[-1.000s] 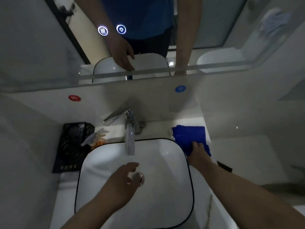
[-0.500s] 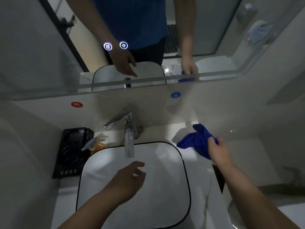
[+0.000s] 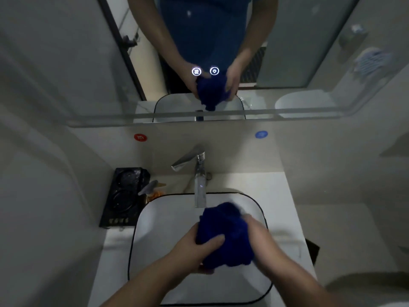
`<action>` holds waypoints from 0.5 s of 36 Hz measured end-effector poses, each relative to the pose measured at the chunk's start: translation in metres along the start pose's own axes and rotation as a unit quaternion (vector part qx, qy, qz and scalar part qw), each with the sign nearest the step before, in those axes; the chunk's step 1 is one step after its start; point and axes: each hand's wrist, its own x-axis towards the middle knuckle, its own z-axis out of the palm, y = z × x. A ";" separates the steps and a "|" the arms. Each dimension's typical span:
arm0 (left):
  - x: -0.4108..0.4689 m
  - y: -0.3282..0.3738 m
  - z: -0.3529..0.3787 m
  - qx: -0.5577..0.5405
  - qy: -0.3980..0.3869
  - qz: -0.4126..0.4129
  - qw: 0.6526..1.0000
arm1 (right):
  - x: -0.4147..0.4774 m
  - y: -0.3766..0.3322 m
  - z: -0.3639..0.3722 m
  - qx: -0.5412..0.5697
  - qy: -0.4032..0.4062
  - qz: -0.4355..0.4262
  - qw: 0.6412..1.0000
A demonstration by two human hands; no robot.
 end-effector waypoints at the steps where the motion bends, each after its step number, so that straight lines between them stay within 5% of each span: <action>1: 0.001 -0.009 -0.001 0.030 0.047 -0.007 0.998 | 0.003 0.009 0.013 0.024 -0.027 0.041 0.999; 7: 0.016 -0.059 -0.026 0.185 0.195 0.000 0.963 | 0.038 0.029 0.073 -0.148 -0.146 0.101 0.973; 12: 0.037 -0.060 -0.045 0.220 0.210 0.062 0.951 | 0.051 0.033 0.071 -0.079 -0.048 0.010 0.996; 18: 0.054 -0.022 -0.065 0.209 0.271 0.057 0.938 | 0.087 0.058 0.038 -0.310 -0.021 0.019 0.950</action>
